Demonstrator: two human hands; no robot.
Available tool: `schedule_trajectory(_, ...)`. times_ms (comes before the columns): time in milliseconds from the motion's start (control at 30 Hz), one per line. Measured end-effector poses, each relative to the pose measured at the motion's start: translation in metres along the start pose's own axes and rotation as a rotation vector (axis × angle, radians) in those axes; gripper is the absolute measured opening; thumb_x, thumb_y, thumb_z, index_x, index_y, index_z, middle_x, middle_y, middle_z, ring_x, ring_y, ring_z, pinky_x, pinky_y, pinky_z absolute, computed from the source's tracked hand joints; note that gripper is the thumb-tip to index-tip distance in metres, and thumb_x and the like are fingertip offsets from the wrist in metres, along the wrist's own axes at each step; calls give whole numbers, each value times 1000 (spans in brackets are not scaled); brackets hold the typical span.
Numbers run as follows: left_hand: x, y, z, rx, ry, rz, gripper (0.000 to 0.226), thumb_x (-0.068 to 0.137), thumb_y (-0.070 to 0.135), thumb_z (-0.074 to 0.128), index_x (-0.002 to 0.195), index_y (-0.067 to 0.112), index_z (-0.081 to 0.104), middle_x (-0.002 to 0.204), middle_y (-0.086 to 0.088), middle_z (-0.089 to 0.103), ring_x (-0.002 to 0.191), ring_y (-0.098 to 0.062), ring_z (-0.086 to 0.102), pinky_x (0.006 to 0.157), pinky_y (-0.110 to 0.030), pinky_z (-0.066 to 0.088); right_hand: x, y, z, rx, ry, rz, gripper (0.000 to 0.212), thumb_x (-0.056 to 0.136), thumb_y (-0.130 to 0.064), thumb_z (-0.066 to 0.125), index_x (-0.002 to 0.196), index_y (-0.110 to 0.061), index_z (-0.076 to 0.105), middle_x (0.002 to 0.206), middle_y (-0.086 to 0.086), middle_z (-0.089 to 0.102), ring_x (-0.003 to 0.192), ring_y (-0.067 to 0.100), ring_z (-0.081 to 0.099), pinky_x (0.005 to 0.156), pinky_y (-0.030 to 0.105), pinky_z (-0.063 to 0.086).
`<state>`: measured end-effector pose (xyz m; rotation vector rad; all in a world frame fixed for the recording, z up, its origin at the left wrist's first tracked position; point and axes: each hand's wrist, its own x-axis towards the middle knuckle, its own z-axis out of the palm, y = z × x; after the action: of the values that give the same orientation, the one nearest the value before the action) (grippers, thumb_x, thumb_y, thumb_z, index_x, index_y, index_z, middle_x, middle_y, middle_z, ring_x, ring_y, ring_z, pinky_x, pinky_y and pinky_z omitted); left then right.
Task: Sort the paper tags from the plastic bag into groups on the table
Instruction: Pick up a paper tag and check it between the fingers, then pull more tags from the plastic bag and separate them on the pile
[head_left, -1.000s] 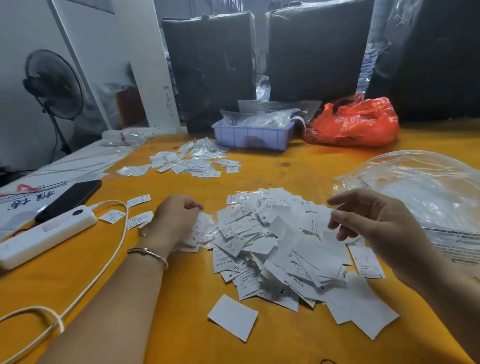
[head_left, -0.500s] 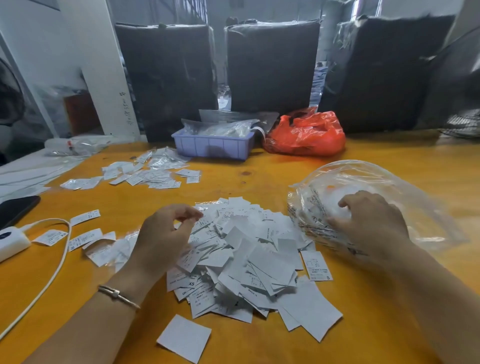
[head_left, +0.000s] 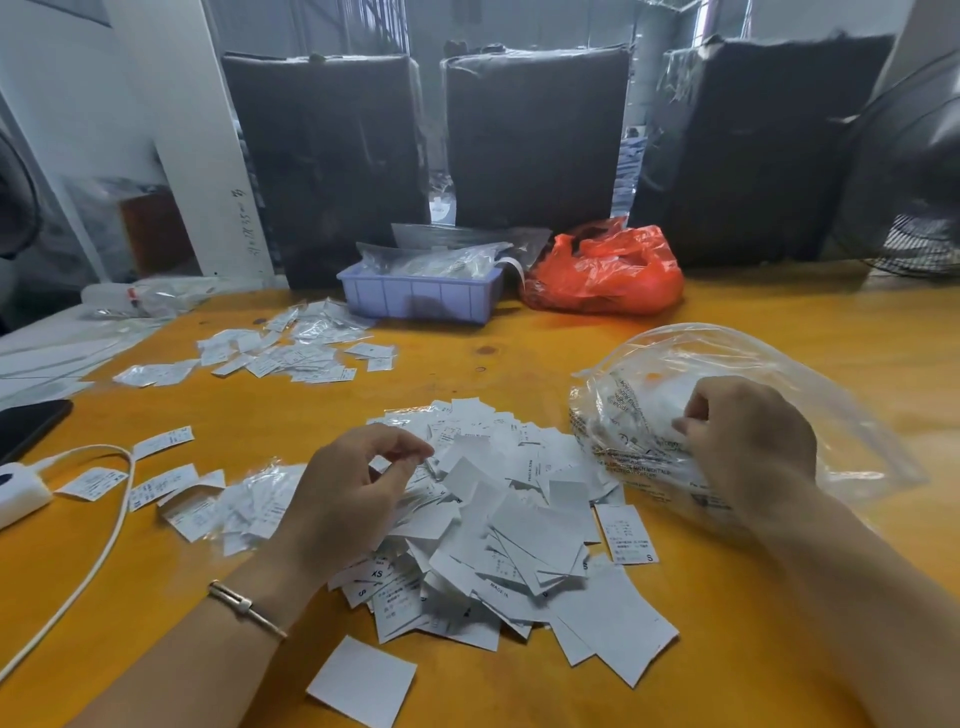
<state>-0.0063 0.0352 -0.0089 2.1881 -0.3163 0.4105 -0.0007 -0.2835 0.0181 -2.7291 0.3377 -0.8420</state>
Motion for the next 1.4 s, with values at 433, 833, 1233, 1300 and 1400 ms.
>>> schedule_trajectory(433,-6,16,7,2,-79,126,36,92,9,66,88,44,69,93,25,69,96,3,61,73,-13,48,1,-6,-11,228,431,-97,10,73,-2,79,71,-2,68,72,16,68,70,37,61,61,29,36)
schedule_trajectory(833,-9,34,5,-264,-270,24,52,70,65,68,116,41,65,108,23,70,106,1,64,83,-18,54,-63,-80,-11,1361,-604,4,25,66,-41,70,84,-27,80,74,-7,72,63,0,56,64,22,42)
schedule_trajectory(1233,-11,42,9,-497,-271,-66,9,84,16,74,87,10,79,78,-5,77,72,-14,72,61,-13,50,-67,-80,3,1319,-738,8,32,70,-38,72,98,-22,77,73,0,70,64,8,56,57,18,45)
schedule_trajectory(1300,-9,41,4,-556,-171,-76,18,79,24,74,88,10,79,82,-7,77,76,-18,73,65,-17,53,-56,-71,3,1057,-674,-142,32,75,-37,74,105,-27,72,81,-5,70,71,3,60,62,18,48)
schedule_trajectory(1400,-6,36,-7,-575,-63,-87,24,75,32,74,86,11,78,85,-7,78,81,-19,73,68,-21,55,-43,-53,2,581,-556,-432,27,77,-37,76,103,-34,67,90,-15,64,85,0,56,68,17,44)
